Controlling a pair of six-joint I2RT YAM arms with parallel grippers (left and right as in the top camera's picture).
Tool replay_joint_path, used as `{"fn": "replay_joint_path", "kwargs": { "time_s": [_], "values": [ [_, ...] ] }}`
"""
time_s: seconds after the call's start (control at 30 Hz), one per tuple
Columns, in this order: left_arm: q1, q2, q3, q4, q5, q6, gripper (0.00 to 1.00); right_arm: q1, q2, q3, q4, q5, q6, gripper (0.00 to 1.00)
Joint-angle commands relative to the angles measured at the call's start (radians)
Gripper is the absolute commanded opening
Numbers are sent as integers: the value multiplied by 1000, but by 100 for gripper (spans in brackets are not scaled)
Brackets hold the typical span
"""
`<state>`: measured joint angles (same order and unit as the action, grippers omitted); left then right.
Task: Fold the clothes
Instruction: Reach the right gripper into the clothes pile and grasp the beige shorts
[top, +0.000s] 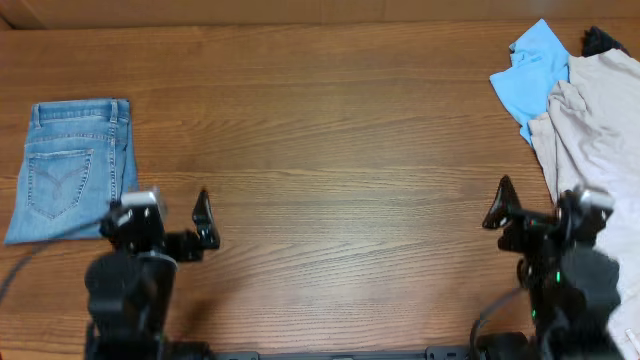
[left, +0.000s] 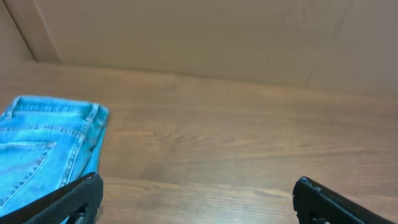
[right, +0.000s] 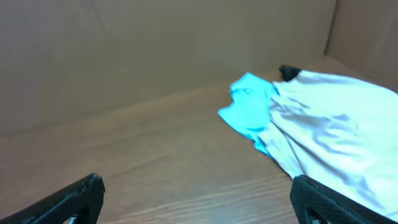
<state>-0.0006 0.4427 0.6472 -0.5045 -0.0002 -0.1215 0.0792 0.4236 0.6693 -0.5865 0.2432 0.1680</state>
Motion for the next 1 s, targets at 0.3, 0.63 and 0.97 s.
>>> {"fn": "replay_joint_path", "kwargs": {
  "time_s": [0.3, 0.63, 0.97],
  "values": [
    [-6, 429, 204, -119, 27, 9, 100, -128, 809, 343, 49, 81, -86, 100],
    [-6, 631, 204, -88, 28, 9, 100, -260, 1258, 343, 429, 43, -94, 84],
    [-6, 699, 204, -56, 28, 9, 100, -270, 1435, 343, 630, 52, -93, 81]
  ]
}}
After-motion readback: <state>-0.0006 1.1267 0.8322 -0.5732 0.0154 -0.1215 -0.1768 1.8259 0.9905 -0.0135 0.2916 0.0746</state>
